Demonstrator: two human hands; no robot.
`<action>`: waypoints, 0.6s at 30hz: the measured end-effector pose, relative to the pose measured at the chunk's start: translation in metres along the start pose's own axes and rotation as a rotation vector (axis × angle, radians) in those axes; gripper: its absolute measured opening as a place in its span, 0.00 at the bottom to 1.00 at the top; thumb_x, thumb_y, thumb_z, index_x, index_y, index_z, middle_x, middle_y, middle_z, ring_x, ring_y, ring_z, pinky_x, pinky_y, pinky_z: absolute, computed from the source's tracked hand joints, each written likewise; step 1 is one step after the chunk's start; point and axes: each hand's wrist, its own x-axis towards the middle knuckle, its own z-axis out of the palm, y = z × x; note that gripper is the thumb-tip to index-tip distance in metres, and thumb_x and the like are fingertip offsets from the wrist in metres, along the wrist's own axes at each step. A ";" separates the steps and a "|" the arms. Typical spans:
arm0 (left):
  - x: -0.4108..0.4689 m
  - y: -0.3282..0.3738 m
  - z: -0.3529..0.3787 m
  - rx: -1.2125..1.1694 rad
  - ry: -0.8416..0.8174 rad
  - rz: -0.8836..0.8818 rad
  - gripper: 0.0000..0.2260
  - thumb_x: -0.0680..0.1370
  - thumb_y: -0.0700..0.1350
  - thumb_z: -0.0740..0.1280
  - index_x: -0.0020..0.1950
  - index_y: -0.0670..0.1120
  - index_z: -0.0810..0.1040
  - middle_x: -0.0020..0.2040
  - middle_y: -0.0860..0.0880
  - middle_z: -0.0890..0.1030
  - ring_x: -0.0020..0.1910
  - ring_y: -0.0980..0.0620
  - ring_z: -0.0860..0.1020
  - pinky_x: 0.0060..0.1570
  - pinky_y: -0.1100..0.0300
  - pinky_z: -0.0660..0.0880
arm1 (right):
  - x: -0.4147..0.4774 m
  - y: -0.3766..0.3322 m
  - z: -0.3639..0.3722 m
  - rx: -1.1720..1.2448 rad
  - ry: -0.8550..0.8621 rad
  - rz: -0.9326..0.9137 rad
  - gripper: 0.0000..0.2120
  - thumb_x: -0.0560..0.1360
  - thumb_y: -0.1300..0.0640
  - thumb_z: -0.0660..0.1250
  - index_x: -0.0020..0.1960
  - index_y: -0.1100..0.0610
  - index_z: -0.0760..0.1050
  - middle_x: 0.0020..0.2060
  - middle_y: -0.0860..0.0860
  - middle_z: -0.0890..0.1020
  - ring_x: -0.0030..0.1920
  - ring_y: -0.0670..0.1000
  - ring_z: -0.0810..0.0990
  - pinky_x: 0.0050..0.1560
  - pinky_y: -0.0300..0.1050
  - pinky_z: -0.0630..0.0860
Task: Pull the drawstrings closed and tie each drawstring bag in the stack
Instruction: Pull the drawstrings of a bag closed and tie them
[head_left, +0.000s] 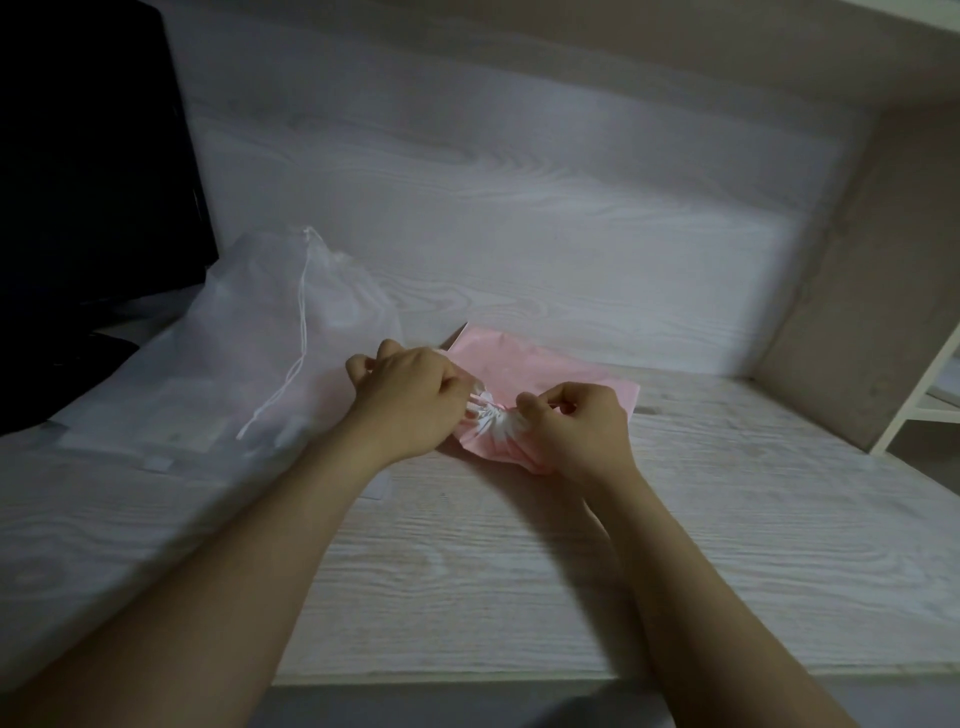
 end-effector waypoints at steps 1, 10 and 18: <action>-0.002 0.002 -0.001 0.029 -0.003 -0.001 0.17 0.82 0.48 0.59 0.33 0.56 0.74 0.42 0.59 0.73 0.58 0.46 0.70 0.59 0.48 0.61 | 0.000 0.000 -0.001 -0.015 0.016 -0.007 0.11 0.71 0.49 0.74 0.31 0.49 0.80 0.31 0.42 0.82 0.40 0.49 0.81 0.52 0.55 0.80; 0.003 0.007 -0.008 -0.659 0.011 -0.121 0.18 0.73 0.53 0.66 0.41 0.38 0.85 0.37 0.40 0.84 0.42 0.38 0.85 0.46 0.44 0.84 | -0.002 -0.003 0.001 -0.119 0.031 -0.062 0.10 0.64 0.41 0.68 0.31 0.47 0.79 0.31 0.42 0.82 0.46 0.56 0.83 0.54 0.58 0.80; -0.003 0.025 -0.002 -1.247 -0.189 -0.088 0.16 0.83 0.38 0.65 0.34 0.41 0.78 0.35 0.40 0.80 0.48 0.40 0.87 0.53 0.49 0.81 | -0.004 -0.001 0.000 -0.135 -0.049 -0.176 0.08 0.71 0.50 0.77 0.37 0.53 0.85 0.29 0.41 0.80 0.34 0.40 0.77 0.41 0.41 0.69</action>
